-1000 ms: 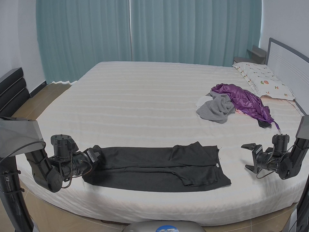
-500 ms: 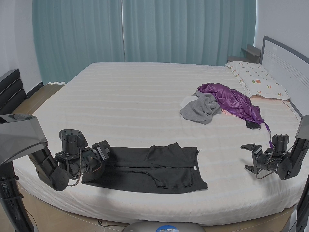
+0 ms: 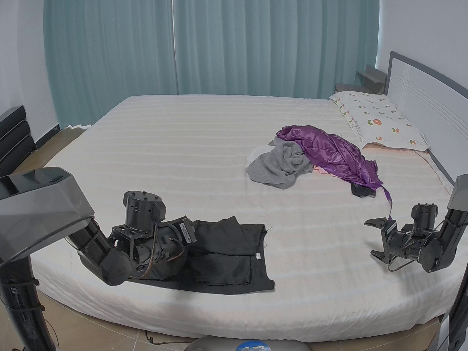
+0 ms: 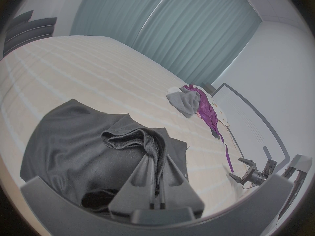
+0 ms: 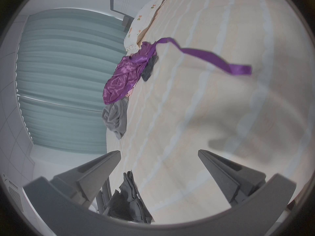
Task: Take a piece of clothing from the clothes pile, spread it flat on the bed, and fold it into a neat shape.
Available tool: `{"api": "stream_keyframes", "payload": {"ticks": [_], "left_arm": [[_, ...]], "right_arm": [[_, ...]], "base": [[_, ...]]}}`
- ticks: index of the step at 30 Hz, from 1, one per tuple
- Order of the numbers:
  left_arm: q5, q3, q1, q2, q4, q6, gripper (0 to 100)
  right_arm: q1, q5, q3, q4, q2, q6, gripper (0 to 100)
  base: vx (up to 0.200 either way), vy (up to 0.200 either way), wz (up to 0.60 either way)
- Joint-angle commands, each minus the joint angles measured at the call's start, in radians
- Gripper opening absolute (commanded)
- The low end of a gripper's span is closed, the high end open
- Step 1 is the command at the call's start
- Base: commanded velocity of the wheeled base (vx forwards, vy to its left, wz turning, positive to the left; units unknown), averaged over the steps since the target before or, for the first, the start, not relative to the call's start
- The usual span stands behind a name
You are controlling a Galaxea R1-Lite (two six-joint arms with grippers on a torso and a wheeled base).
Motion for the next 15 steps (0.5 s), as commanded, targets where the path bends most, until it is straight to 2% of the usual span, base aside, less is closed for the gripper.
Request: {"api": "stream_keyframes", "payload": {"ticks": [1,9,13,14,15], "left_arm": [[0.033,-0.078,-0.033,0.073,0.025,0.000,0],[0.059,-0.132,-0.102,0.131,0.061,-0.003,0],[0.104,-0.159,-0.129,0.168,0.061,-0.003,0],[0.125,-0.170,-0.134,0.178,0.061,-0.005,100],[0.140,-0.178,-0.139,0.185,0.061,-0.003,100]], "right_arm": [[-0.001,0.000,0.000,0.000,0.001,0.000,100],[0.001,0.000,0.002,0.000,0.001,-0.003,100],[0.001,0.000,0.002,0.000,0.001,-0.003,100],[0.001,0.000,0.002,0.000,0.001,-0.003,100],[0.001,0.000,0.004,-0.001,0.001,-0.003,100]], "base": [[0.000,-0.200,0.00],[0.000,0.000,0.00],[0.000,0.000,0.00],[0.000,0.000,0.00],[0.000,0.000,0.00]]}}
